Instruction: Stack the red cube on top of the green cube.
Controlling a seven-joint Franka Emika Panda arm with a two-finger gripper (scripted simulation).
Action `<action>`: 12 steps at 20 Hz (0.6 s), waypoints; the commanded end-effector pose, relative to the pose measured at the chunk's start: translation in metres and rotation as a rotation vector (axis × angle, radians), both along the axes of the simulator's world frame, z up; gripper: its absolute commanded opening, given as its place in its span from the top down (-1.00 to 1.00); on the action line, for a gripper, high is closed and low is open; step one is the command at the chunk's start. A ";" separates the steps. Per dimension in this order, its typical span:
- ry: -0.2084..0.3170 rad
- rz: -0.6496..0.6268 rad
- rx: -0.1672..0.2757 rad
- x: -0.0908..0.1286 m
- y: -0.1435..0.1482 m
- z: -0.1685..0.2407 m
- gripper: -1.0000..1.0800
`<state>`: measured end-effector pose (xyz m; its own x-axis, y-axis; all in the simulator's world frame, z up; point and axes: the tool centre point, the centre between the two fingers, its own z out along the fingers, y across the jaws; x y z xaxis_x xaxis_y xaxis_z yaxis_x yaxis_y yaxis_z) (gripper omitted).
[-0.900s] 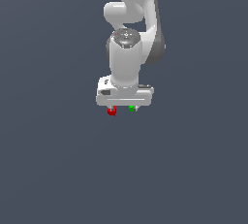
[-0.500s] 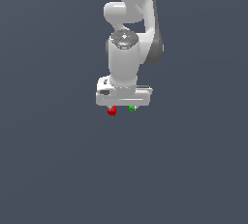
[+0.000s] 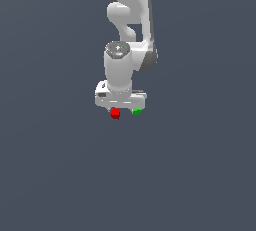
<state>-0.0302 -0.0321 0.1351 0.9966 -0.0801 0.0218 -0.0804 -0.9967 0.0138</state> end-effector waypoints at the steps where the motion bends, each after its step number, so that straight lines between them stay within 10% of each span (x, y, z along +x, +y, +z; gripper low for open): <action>1: 0.005 -0.031 0.003 -0.014 -0.009 -0.016 -0.92; 12: 0.019 -0.117 0.014 -0.056 -0.033 -0.061 -0.92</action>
<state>-0.0824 -0.0631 0.0781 0.9819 -0.1893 0.0017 -0.1893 -0.9819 0.0031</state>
